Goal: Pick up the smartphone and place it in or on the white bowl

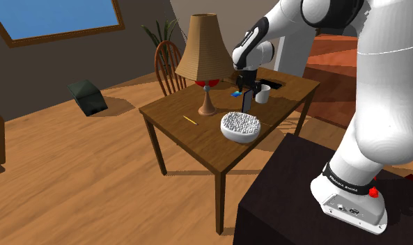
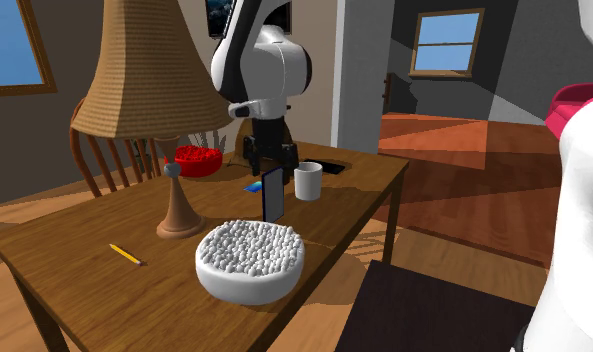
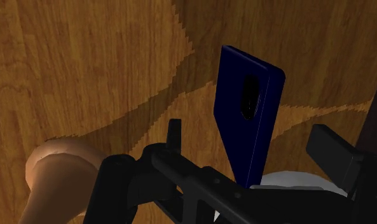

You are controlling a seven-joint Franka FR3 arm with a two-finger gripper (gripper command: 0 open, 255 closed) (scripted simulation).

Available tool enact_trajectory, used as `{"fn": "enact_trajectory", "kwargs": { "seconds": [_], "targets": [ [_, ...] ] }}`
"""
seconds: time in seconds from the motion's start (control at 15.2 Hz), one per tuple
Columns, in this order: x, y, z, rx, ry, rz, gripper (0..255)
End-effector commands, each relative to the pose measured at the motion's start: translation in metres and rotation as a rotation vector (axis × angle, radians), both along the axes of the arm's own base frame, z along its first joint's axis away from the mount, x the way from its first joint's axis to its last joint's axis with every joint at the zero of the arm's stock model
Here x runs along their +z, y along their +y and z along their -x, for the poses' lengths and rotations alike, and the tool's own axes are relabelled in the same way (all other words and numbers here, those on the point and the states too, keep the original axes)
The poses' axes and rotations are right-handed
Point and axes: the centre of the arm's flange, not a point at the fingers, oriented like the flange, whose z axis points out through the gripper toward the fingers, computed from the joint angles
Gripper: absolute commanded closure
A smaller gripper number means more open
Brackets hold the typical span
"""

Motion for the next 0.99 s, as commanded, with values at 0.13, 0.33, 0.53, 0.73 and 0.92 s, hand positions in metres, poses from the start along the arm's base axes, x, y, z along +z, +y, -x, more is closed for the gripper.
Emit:
{"fn": "enact_trajectory", "kwargs": {
  "seconds": [0.13,0.33,0.53,0.73,0.92],
  "targets": [
    [-0.0038,0.0007,-0.0004,0.001,0.003,-0.001,0],
    [-0.0038,0.0007,-0.0004,0.001,0.003,-0.001,0],
    [-0.0041,0.0012,0.0010,0.001,0.003,-0.001,255],
    [-0.0046,0.0003,0.0014,0.001,0.003,-0.001,255],
    [-0.0040,0.0002,0.0020,0.001,0.003,-0.001,255]
  ]
}}
